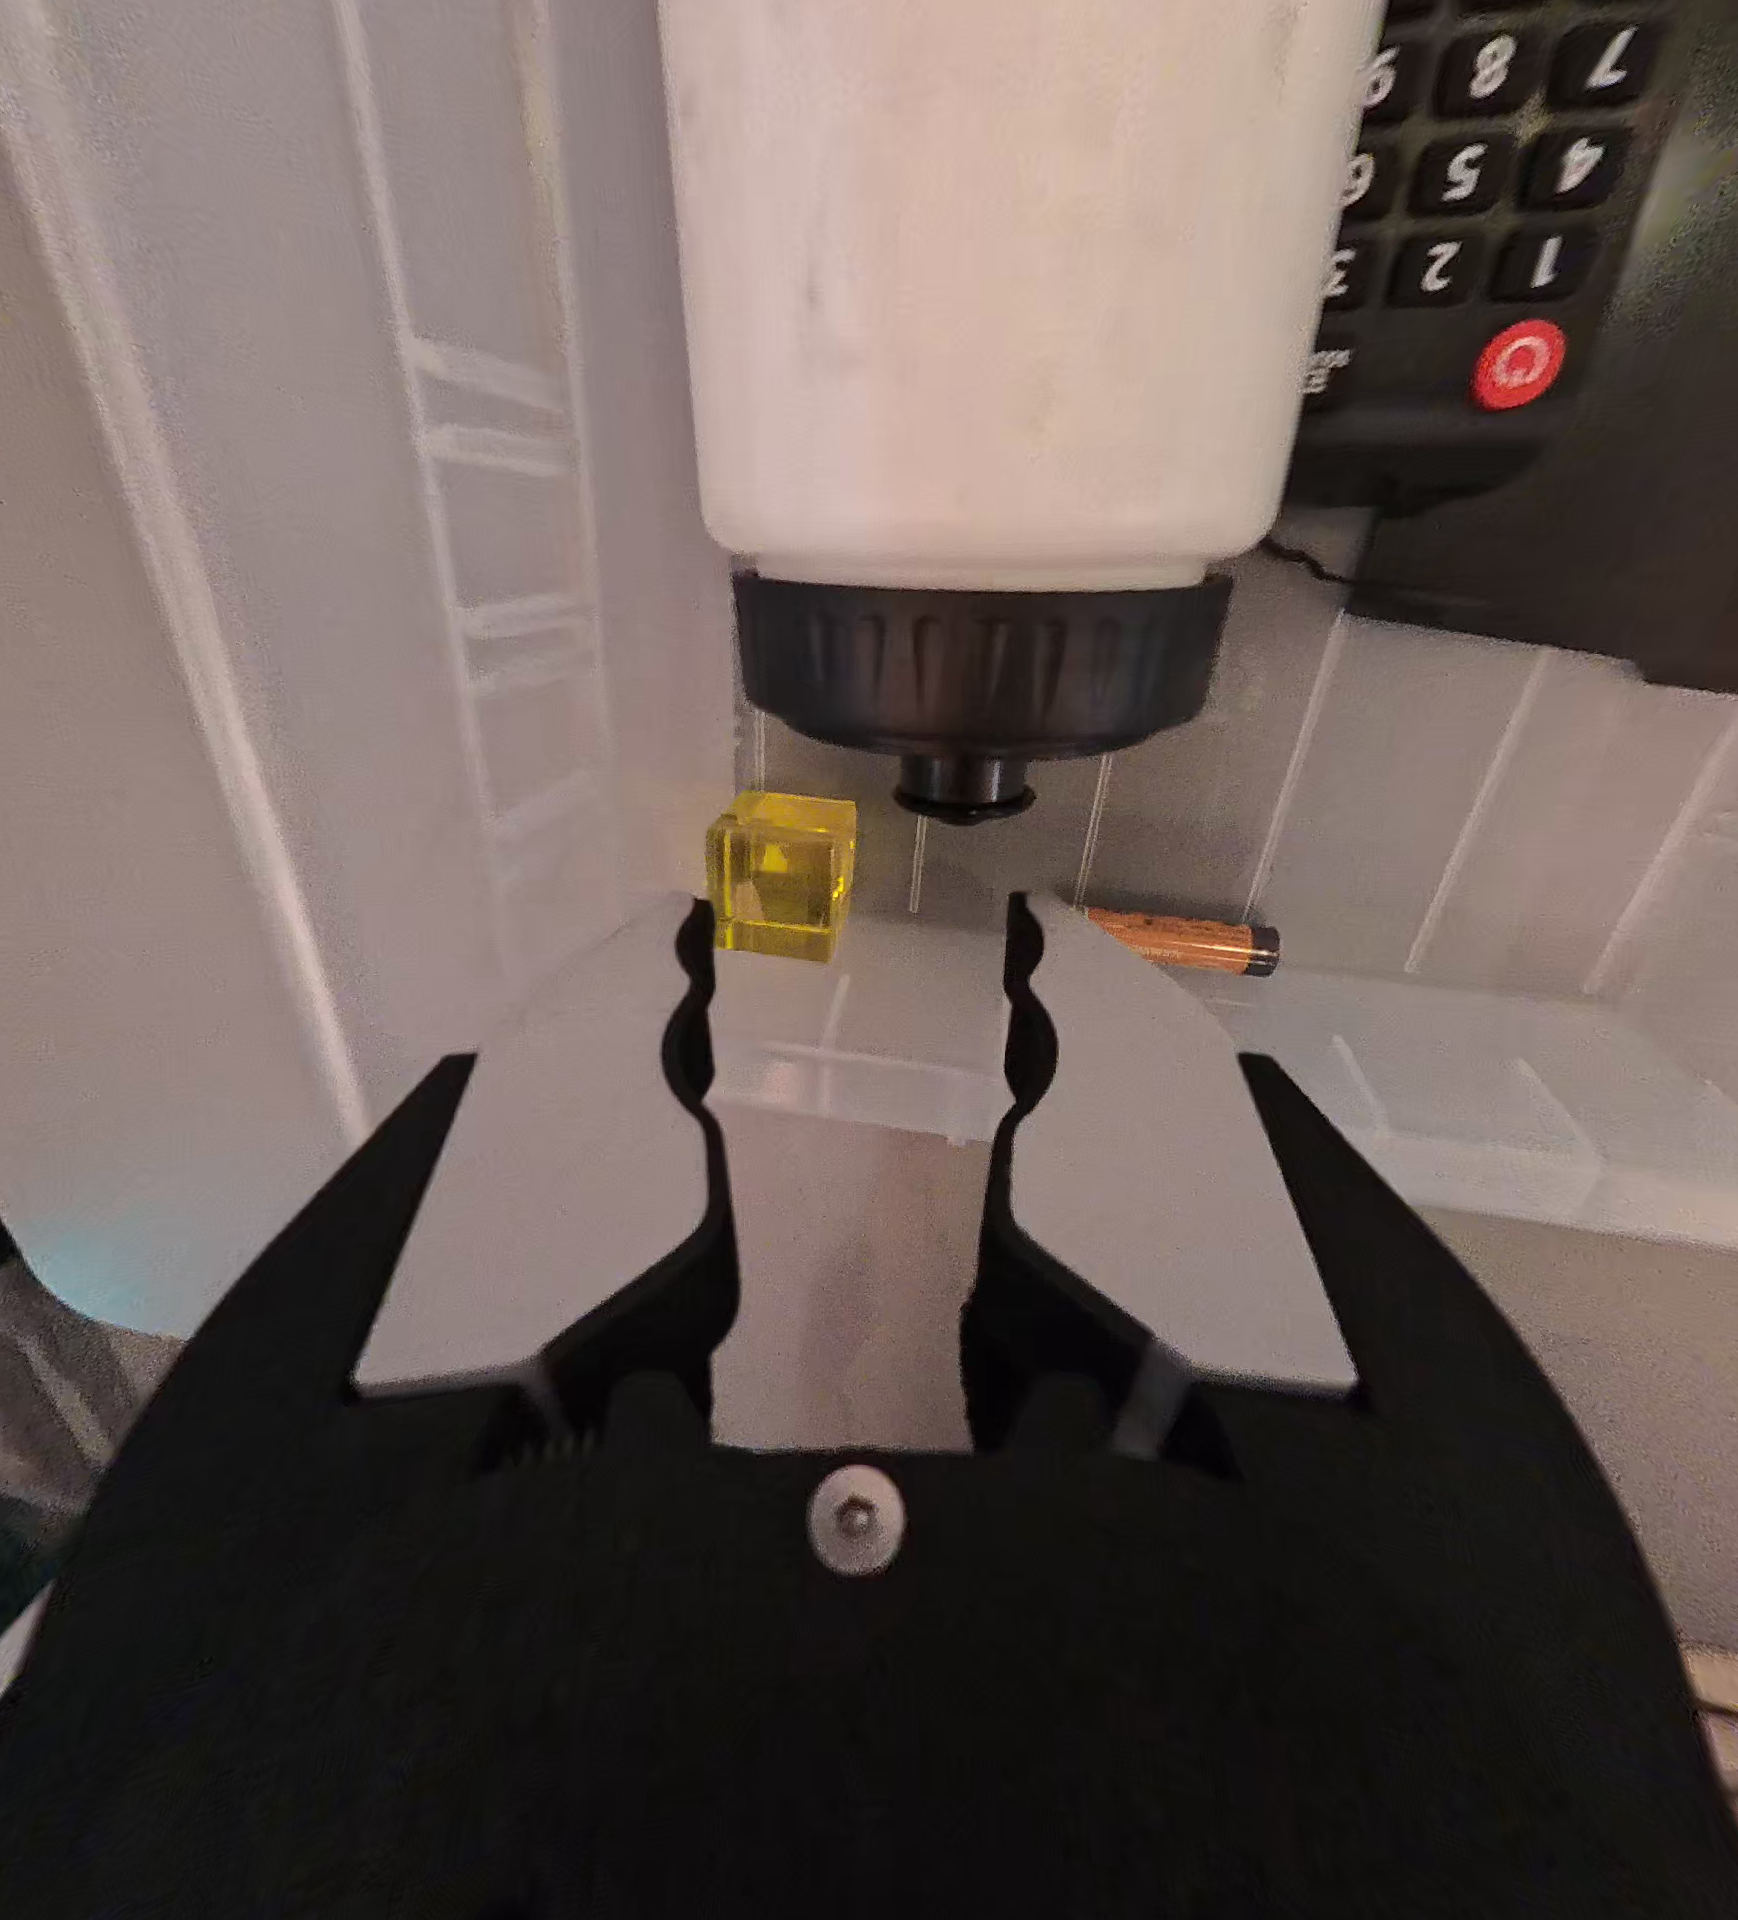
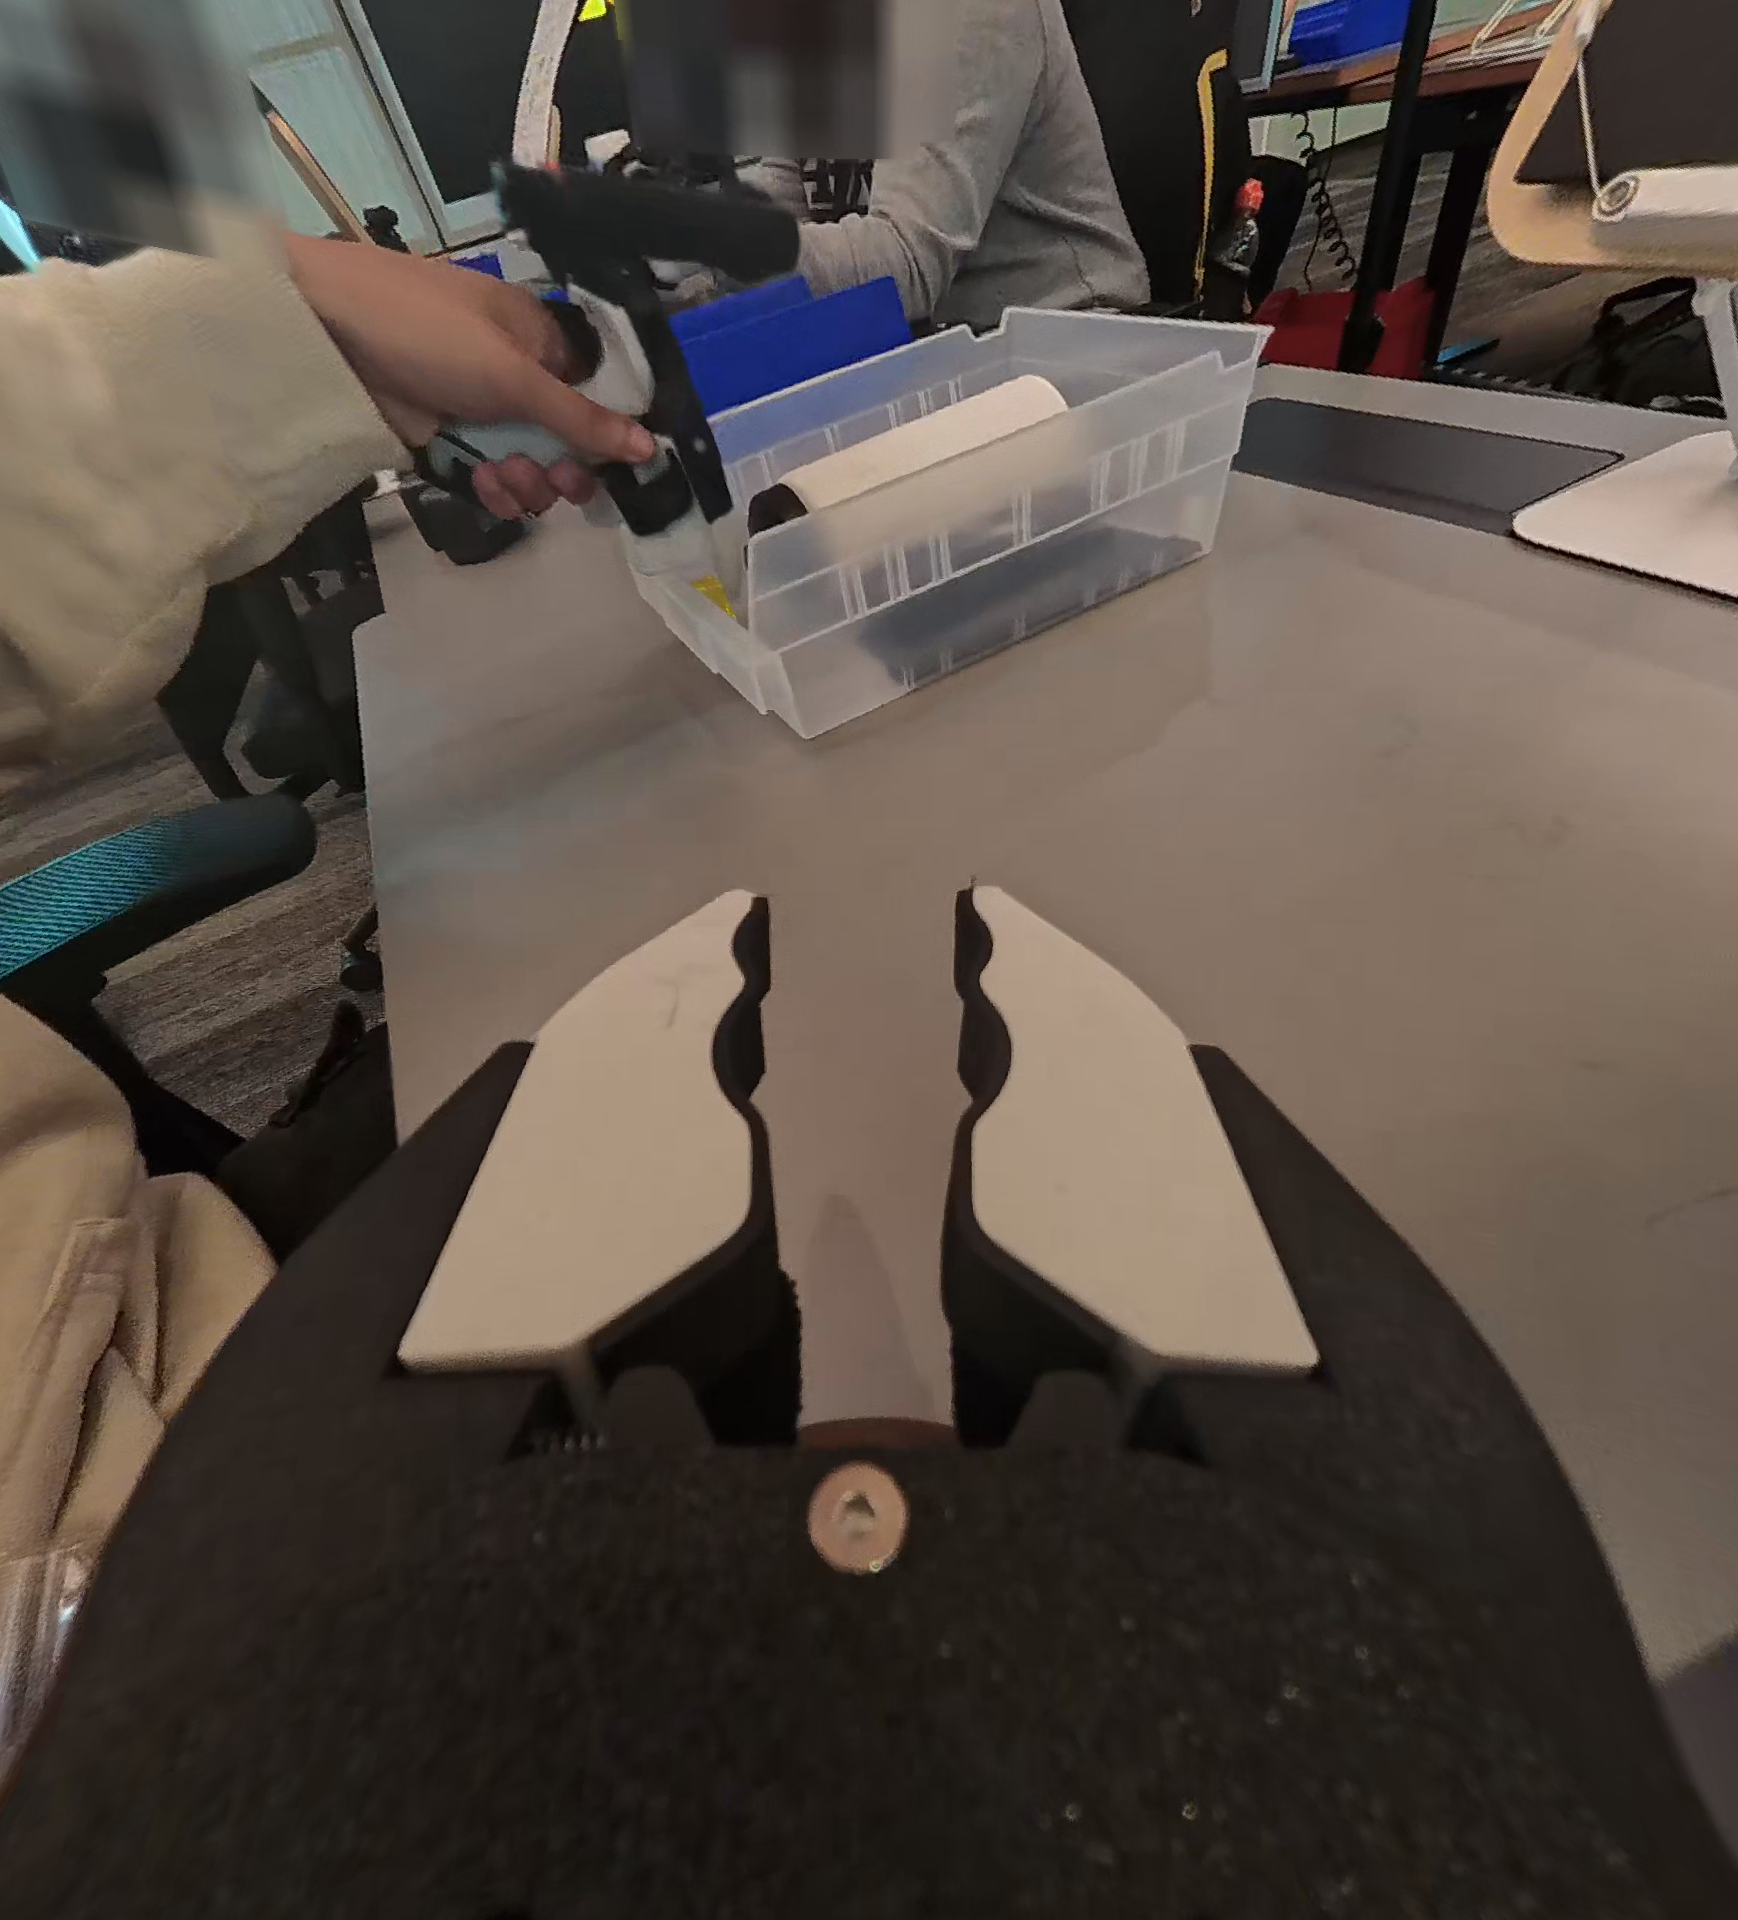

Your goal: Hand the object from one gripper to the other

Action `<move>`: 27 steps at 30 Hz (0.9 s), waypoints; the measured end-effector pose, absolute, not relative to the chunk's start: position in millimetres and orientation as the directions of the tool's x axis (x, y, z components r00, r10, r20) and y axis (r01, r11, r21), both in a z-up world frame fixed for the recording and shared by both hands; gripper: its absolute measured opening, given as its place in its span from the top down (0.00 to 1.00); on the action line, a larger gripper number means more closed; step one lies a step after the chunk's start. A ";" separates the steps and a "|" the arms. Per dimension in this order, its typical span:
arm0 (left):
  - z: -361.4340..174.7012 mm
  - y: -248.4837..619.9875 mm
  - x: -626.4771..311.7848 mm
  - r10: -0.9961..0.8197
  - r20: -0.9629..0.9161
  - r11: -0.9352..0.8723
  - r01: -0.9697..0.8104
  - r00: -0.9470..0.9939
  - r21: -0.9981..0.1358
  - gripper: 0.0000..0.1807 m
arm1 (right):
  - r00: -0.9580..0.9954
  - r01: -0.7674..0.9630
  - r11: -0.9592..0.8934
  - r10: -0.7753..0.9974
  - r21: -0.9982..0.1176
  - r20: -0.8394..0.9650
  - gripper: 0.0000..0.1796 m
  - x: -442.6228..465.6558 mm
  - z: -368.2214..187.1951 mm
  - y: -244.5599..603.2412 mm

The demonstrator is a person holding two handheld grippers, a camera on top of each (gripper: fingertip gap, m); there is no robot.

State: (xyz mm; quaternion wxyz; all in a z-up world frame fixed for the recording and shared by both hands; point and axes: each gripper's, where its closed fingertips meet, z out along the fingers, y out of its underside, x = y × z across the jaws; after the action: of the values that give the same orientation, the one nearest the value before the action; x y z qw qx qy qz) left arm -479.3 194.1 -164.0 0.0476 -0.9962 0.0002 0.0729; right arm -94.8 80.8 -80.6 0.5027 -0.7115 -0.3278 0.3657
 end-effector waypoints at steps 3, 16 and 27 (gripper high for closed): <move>-173.8 192.3 -475.5 0.012 -0.157 -0.999 0.007 0.988 -0.036 0.66 | 0.501 0.119 -0.264 0.848 -0.957 -0.172 0.81 -94.2 -80.9 77.3; -170.5 204.0 -455.5 -0.016 -0.167 -1.000 -0.015 0.986 0.011 0.62 | 0.413 0.006 -0.440 0.819 -0.898 -0.399 0.81 -80.4 -82.0 79.0; -188.7 200.0 -453.7 -0.065 0.002 -0.987 -0.064 0.998 0.150 0.79 | 0.400 0.000 -0.473 0.808 -0.881 -0.433 0.81 -84.2 -84.6 78.8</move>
State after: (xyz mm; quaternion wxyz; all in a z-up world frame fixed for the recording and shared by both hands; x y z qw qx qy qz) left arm -453.7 200.0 -188.7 -0.0752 -0.9966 0.0323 0.0017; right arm -84.2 78.8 -84.6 0.4296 -0.7178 -0.2812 0.4702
